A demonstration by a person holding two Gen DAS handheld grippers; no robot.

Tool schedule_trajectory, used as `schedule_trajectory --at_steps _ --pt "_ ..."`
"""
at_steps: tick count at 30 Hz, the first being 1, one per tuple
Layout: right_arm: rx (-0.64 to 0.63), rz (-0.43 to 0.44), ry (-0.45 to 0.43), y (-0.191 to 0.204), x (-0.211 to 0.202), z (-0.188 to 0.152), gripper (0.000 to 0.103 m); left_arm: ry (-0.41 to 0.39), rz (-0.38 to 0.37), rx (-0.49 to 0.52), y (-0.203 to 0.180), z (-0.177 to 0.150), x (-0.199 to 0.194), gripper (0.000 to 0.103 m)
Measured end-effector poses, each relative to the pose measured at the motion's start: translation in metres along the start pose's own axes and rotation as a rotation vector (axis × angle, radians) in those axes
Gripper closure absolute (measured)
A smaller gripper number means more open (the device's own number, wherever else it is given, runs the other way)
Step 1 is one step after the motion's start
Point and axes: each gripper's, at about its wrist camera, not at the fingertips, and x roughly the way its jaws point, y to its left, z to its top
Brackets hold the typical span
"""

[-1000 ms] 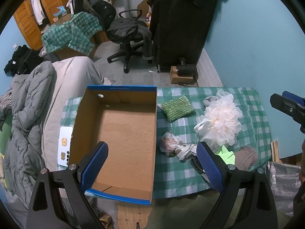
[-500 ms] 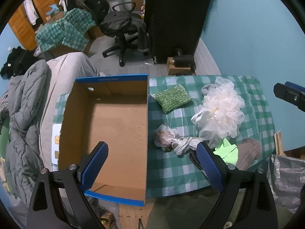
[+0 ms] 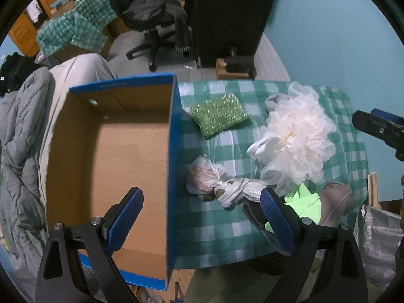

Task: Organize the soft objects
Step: 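Reach the right tool toward the white mesh bath puff while the left tool approaches the plastic bundle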

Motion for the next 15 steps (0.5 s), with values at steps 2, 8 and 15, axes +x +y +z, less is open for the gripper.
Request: schedule_trajectory --at_steps 2,8,15 --pt "-0.004 -0.008 0.014 -0.002 0.01 0.001 0.002 0.014 -0.004 0.005 -0.005 0.0 0.008 0.008" --pt "-0.007 -0.004 0.056 -0.01 0.039 0.006 0.002 0.051 0.002 0.001 -0.014 0.001 0.028 0.008" --pt "-0.035 -0.007 0.085 -0.006 0.062 0.006 0.002 0.069 0.009 -0.037 -0.013 0.005 0.045 0.008"
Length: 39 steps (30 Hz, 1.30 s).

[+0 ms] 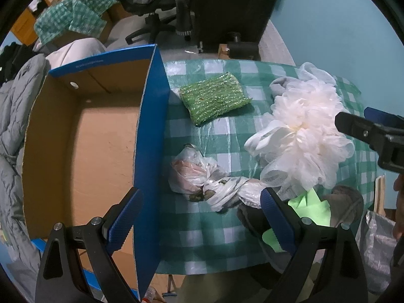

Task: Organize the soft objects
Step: 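Reach the right tool toward the white mesh bath puff while the left tool approaches the plastic bundle, then grasp the white bath puff with the right tool while the left tool grasps the plastic-wrapped bundle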

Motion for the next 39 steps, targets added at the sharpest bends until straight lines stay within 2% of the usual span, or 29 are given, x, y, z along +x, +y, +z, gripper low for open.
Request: schedule_trajectory --at_steps 9,17,27,33,39 --pt "-0.002 -0.004 0.027 -0.002 0.014 0.004 0.002 0.04 -0.011 -0.051 0.01 0.001 0.022 0.008" --pt "0.006 0.004 0.051 -0.001 0.025 0.004 0.002 0.021 0.038 -0.022 0.009 0.0 0.026 0.008" --pt "-0.009 -0.006 0.123 0.004 0.056 -0.005 0.002 0.029 0.088 -0.048 0.032 0.002 0.033 0.008" --pt "-0.001 0.001 0.188 -0.001 0.084 -0.01 0.002 0.068 0.012 -0.073 0.025 -0.004 0.033 0.008" --pt "0.003 0.016 0.222 -0.006 0.099 -0.011 0.002 0.107 0.003 -0.07 0.009 -0.007 0.046 0.008"
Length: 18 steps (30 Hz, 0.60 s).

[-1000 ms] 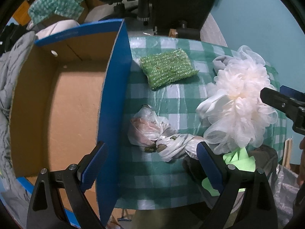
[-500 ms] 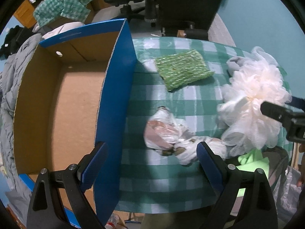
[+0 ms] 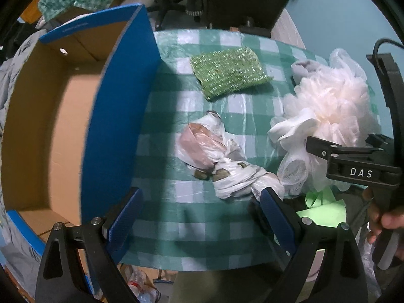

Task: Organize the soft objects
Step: 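Grasp the white bath puff with the right tool while the left tool grasps the plastic-wrapped bundle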

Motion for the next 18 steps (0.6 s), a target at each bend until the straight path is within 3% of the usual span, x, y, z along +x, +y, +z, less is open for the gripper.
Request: schedule_trajectory --at_steps 8,18 --pt "-0.026 0.034 0.016 -0.015 0.007 0.007 0.002 0.055 -0.044 -0.086 -0.006 0.012 0.023 0.008" --pt "-0.045 0.141 -0.014 -0.052 -0.007 0.008 0.038 0.111 -0.014 -0.116 -0.017 0.027 0.056 0.008"
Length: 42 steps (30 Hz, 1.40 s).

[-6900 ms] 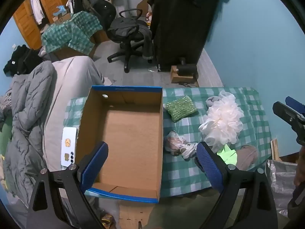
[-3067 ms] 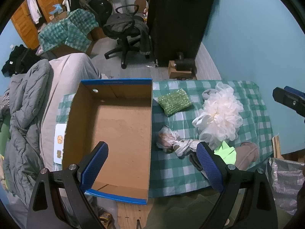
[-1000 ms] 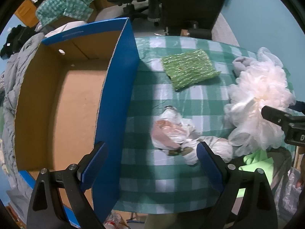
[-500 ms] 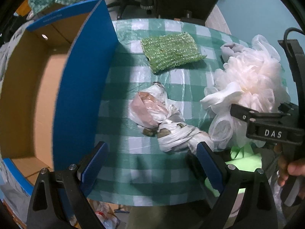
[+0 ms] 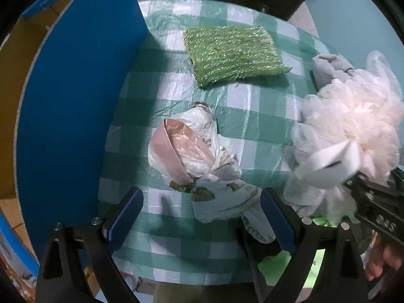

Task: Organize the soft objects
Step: 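Grasp the white bath puff with the right tool while the left tool grasps the plastic-wrapped bundle, then lift the bath puff and plastic bundle and carry both toward the cardboard box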

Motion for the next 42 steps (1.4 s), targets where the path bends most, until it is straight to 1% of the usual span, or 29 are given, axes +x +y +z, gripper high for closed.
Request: schedule_trajectory --at_steps 3,6,10,12,13,14,15,17,18,23,30,33,37,41,42 --pt "-0.01 0.008 -0.023 -0.01 -0.012 -0.001 0.044 0.018 0.0 -0.012 -0.004 0.007 0.011 0.008" --pt "-0.014 0.014 -0.04 -0.02 -0.018 -0.002 0.047 0.028 -0.01 -0.017 -0.009 0.013 0.019 0.008" --pt "-0.031 0.012 -0.058 -0.021 -0.022 -0.008 0.05 0.036 -0.019 -0.025 -0.011 0.017 0.027 0.009" --pt "-0.039 0.012 -0.068 -0.022 -0.025 -0.013 0.05 0.036 -0.046 -0.032 -0.012 0.019 0.029 0.022" --pt "-0.043 0.013 -0.077 -0.016 -0.026 -0.026 0.051 0.038 -0.058 -0.034 -0.012 0.02 0.031 0.026" --pt "-0.046 0.012 -0.082 -0.014 -0.029 -0.033 0.051 0.034 -0.062 -0.035 -0.013 0.01 0.037 0.035" --pt "-0.047 0.011 -0.086 -0.013 -0.028 -0.035 0.051 0.03 -0.069 -0.034 -0.013 0.009 0.039 0.044" --pt "-0.043 0.012 -0.09 -0.012 -0.03 -0.042 0.051 0.024 -0.079 -0.021 -0.016 0.008 0.04 0.055" --pt "-0.039 0.016 -0.091 -0.005 -0.031 -0.047 0.051 0.019 -0.076 -0.013 -0.016 0.006 0.039 0.056" --pt "-0.017 0.035 -0.113 0.0 -0.042 -0.06 0.051 -0.031 -0.063 0.014 -0.018 0.0 0.03 0.06" --pt "-0.007 0.032 -0.178 -0.007 -0.066 -0.074 0.051 -0.104 -0.058 0.047 -0.017 -0.007 0.009 0.061" --pt "-0.001 0.022 -0.216 -0.008 -0.076 -0.077 0.051 -0.141 -0.055 0.069 -0.014 -0.016 -0.01 0.061" --pt "0.014 0.019 -0.246 -0.011 -0.086 -0.078 0.051 -0.186 -0.053 0.098 -0.016 -0.016 -0.03 0.061" --pt "0.021 0.016 -0.254 -0.011 -0.092 -0.078 0.051 -0.221 -0.059 0.121 -0.015 -0.019 -0.047 0.061" --pt "0.021 0.016 -0.255 -0.009 -0.094 -0.078 0.051 -0.226 -0.061 0.125 -0.008 -0.021 -0.053 0.061"
